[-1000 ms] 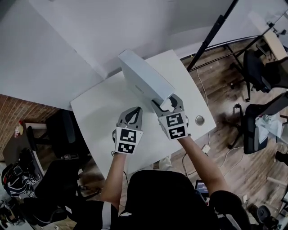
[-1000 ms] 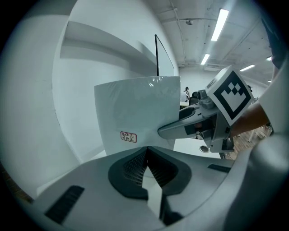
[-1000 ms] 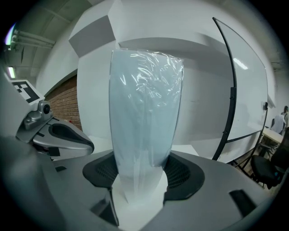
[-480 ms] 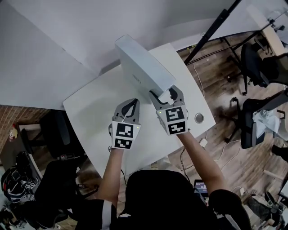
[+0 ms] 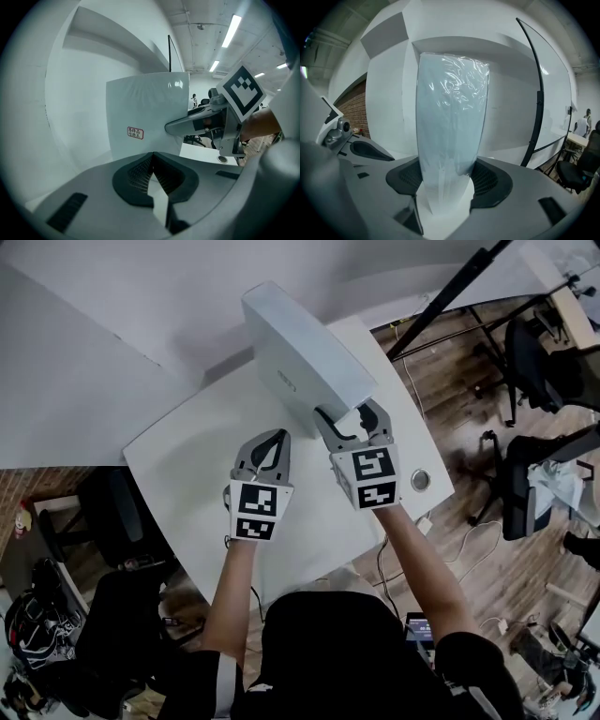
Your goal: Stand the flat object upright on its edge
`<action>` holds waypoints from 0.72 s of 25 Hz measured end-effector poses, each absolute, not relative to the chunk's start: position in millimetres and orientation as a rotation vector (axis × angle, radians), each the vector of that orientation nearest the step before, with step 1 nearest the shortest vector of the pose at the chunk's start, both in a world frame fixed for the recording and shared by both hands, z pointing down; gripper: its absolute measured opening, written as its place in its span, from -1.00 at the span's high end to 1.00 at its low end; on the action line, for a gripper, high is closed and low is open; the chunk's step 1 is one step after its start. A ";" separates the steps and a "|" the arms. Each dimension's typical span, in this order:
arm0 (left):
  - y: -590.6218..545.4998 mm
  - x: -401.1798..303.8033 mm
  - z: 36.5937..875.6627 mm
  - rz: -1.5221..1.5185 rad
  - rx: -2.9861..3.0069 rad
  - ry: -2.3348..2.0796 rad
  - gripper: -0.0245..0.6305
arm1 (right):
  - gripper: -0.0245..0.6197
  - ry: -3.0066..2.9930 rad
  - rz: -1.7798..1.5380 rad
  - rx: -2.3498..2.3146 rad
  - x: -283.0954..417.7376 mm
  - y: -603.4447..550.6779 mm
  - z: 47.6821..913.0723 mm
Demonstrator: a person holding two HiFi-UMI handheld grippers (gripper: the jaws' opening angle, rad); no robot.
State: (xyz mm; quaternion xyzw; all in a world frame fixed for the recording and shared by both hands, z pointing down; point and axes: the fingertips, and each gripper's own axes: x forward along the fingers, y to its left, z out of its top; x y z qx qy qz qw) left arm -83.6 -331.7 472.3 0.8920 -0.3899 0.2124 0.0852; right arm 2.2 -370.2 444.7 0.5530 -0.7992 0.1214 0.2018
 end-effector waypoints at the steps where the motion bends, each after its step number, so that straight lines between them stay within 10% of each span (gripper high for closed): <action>1: -334.4 -83.4 473.3 0.632 2.660 -1.160 0.89 | 0.02 -2.234 0.338 1.551 2.5 -372.9 444.6; 18: -368.4 -70.9 479.3 0.619 2.683 -1.128 0.88 | 0.02 -2.218 0.310 1.608 6.9 -396.1 442.1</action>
